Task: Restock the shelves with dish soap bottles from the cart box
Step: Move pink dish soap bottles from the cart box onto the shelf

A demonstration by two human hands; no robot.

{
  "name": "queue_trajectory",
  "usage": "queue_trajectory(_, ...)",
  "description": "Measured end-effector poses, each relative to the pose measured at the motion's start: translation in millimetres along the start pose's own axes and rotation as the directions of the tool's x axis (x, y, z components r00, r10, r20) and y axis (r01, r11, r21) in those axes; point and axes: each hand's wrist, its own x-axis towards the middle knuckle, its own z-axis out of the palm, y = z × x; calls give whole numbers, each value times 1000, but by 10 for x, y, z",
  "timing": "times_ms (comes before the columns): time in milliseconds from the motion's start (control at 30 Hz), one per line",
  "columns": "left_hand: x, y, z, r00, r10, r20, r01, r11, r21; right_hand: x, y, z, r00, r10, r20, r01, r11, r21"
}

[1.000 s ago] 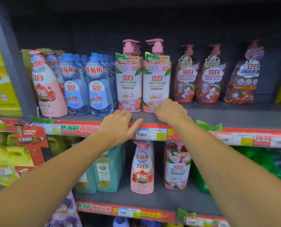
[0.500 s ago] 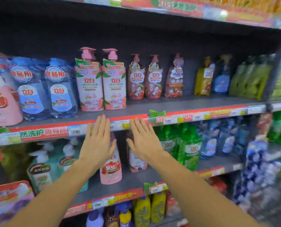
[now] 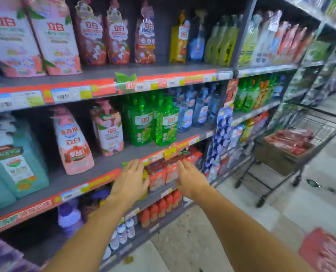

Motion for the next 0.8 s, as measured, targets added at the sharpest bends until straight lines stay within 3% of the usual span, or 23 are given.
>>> queue_trajectory(133, 106, 574, 123, 988, 154, 22, -154, 988, 12, -198, 454, 124, 996, 85, 12, -86, 996, 40)
queue_trajectory(333, 362, 1508, 566, 961, 256, 101, -249, 966, -75, -487, 1317, 150, 977, 214, 15, -215, 972, 90)
queue_trajectory(500, 689, 2472, 897, 910, 369, 188, -381, 924, 34, -783, 2298, 88, 938, 340, 61, -345, 934, 96)
queue_trajectory(800, 1621, 4487, 1275, 865, 477, 154, -479, 877, -24, -1194, 4254, -285, 867, 498, -13, -493, 862, 121)
